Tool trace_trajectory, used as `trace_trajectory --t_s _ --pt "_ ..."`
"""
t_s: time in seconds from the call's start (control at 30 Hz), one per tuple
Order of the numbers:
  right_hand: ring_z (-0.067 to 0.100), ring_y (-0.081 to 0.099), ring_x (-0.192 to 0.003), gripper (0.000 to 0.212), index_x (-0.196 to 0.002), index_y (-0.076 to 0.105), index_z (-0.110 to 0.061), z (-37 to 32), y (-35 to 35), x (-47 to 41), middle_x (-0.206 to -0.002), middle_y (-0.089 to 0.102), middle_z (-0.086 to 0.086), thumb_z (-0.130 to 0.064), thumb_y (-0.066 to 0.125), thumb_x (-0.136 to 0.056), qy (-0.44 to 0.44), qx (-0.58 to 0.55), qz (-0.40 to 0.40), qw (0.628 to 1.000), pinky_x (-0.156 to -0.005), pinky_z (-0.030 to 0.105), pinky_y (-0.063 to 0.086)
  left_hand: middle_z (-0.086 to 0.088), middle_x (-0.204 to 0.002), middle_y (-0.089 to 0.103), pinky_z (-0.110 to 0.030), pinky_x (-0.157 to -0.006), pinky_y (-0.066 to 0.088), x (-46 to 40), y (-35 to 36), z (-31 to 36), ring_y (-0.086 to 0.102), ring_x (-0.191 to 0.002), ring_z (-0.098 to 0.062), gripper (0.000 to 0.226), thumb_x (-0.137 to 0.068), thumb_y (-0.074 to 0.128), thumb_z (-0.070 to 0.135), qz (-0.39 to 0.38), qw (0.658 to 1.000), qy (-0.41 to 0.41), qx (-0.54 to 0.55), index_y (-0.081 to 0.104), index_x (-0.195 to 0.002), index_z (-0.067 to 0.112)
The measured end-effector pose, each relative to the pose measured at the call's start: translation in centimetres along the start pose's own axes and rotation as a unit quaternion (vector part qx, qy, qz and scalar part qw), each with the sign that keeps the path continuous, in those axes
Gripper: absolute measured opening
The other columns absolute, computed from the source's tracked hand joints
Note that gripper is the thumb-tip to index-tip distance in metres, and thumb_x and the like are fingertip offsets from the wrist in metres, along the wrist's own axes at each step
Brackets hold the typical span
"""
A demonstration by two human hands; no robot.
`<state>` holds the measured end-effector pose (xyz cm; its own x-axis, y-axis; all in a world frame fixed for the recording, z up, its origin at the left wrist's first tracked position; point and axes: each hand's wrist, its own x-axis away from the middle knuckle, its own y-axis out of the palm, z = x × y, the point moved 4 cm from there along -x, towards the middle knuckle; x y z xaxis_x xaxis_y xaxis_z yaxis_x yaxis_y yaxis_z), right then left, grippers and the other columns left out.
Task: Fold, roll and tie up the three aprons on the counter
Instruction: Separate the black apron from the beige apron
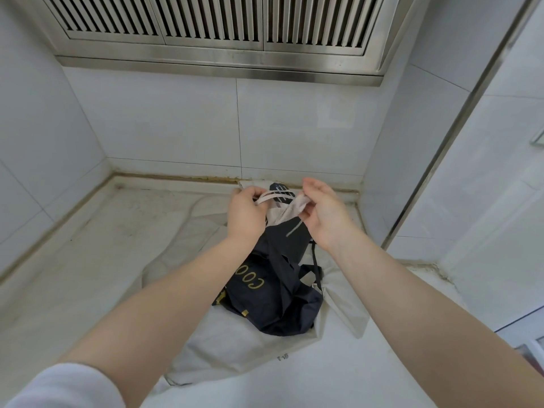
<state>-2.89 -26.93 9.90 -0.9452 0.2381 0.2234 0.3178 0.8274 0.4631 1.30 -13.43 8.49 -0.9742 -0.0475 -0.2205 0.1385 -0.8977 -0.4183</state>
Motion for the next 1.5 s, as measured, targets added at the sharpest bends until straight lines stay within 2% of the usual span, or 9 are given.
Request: trace_trajectory --t_s 0.13,0.23,0.43,0.67,0.77,0.87,1.07,1.3,1.5 --pt "0.016 0.065 -0.088 0.034 -0.11 0.055 -0.009 -0.3 1.0 0.8 -0.105 0.067 0.004 0.01 0.035 -0.092 -0.019 0.024 -0.11 0.993 -0.074 0.029 0.054 -0.003 -0.099 0.047 -0.014 -0.072 0.032 -0.1 -0.5 0.8 0.047 -0.083 -0.012 0.016 -0.088 0.056 0.005 0.003 0.998 0.044 -0.04 0.066 -0.1 0.007" --pt "0.018 0.065 -0.096 0.047 -0.111 0.055 -0.015 -0.6 1.3 0.9 -0.105 0.067 -0.005 0.018 0.031 -0.087 -0.05 0.167 -0.148 0.974 -0.077 0.032 0.057 -0.003 -0.098 0.046 -0.014 -0.068 0.032 -0.2 -0.7 1.0 0.046 -0.08 -0.012 0.015 -0.088 0.056 0.006 0.0 0.998 0.048 -0.039 0.066 -0.099 0.007" --pt "0.021 0.064 -0.08 0.029 -0.109 0.058 -0.018 -1.2 2.3 0.9 -0.097 0.07 0.005 -0.001 0.054 -0.087 -0.21 0.479 -0.077 0.849 -0.07 0.034 0.056 -0.004 -0.097 0.047 -0.029 -0.079 0.046 0.4 -0.2 1.3 0.052 -0.085 -0.018 0.014 -0.086 0.063 0.013 -0.031 0.998 0.043 -0.024 0.067 -0.099 0.008" --pt "0.005 0.042 -0.06 0.02 -0.108 0.055 -0.014 -0.7 2.6 0.5 -0.067 0.046 -0.013 -0.011 0.058 -0.088 -0.28 0.643 -0.12 0.702 -0.063 0.031 0.043 0.002 -0.093 0.046 -0.018 -0.074 0.037 0.8 -0.6 1.2 0.05 -0.086 -0.012 0.02 -0.083 0.064 0.005 -0.05 0.995 0.08 -0.037 0.067 -0.102 0.008" --pt "0.013 0.049 -0.068 0.024 -0.113 0.051 -0.017 -0.6 2.6 0.9 -0.073 0.051 -0.01 -0.02 0.057 -0.09 -0.312 0.654 -0.07 0.685 -0.059 0.032 0.041 0.013 -0.081 0.045 -0.022 -0.08 0.041 0.7 -0.9 1.4 0.05 -0.092 -0.014 0.015 -0.086 0.062 0.009 -0.034 0.996 0.078 -0.023 0.068 -0.1 0.01" --pt "0.019 0.053 -0.076 0.024 -0.116 0.049 -0.016 -0.5 2.7 1.4 -0.089 0.059 0.0 -0.02 0.053 -0.093 -0.349 0.654 -0.016 0.671 -0.057 0.029 0.033 0.014 -0.08 0.047 -0.016 -0.071 0.039 0.5 -1.2 1.7 0.049 -0.092 -0.013 0.01 -0.086 0.063 0.013 -0.027 0.997 0.075 -0.003 0.067 -0.095 0.012" --pt "-0.001 0.044 -0.06 0.035 -0.123 0.05 -0.013 -0.3 2.5 1.2 -0.093 0.062 -0.003 -0.007 0.056 -0.089 -0.331 0.52 -0.017 0.787 -0.058 0.02 0.036 0.014 -0.075 0.046 -0.033 -0.09 0.042 0.6 -1.6 2.0 0.05 -0.097 -0.022 0.008 -0.086 0.061 0.009 -0.02 0.997 0.074 -0.004 0.064 -0.092 0.006" --pt "0.023 0.062 -0.084 0.03 -0.124 0.05 -0.023 -0.5 3.1 1.5 -0.098 0.068 -0.001 -0.021 0.045 -0.095 -0.368 0.695 -0.001 0.617 -0.064 0.033 0.047 0.0 -0.1 0.044 -0.013 -0.07 0.035 0.9 -1.2 1.4 0.049 -0.083 -0.012 0.013 -0.086 0.063 0.011 -0.054 0.994 0.083 -0.038 0.063 -0.098 0.007" --pt "0.017 0.057 -0.074 0.028 -0.119 0.05 -0.018 -0.4 3.9 1.5 -0.098 0.067 -0.002 -0.016 0.05 -0.091 -0.349 0.67 -0.103 0.647 -0.057 0.029 0.042 -0.003 -0.098 0.042 -0.016 -0.064 0.03 1.1 -1.4 1.0 0.045 -0.08 -0.014 0.012 -0.087 0.059 0.007 -0.048 0.992 0.094 -0.067 0.061 -0.097 0.003"
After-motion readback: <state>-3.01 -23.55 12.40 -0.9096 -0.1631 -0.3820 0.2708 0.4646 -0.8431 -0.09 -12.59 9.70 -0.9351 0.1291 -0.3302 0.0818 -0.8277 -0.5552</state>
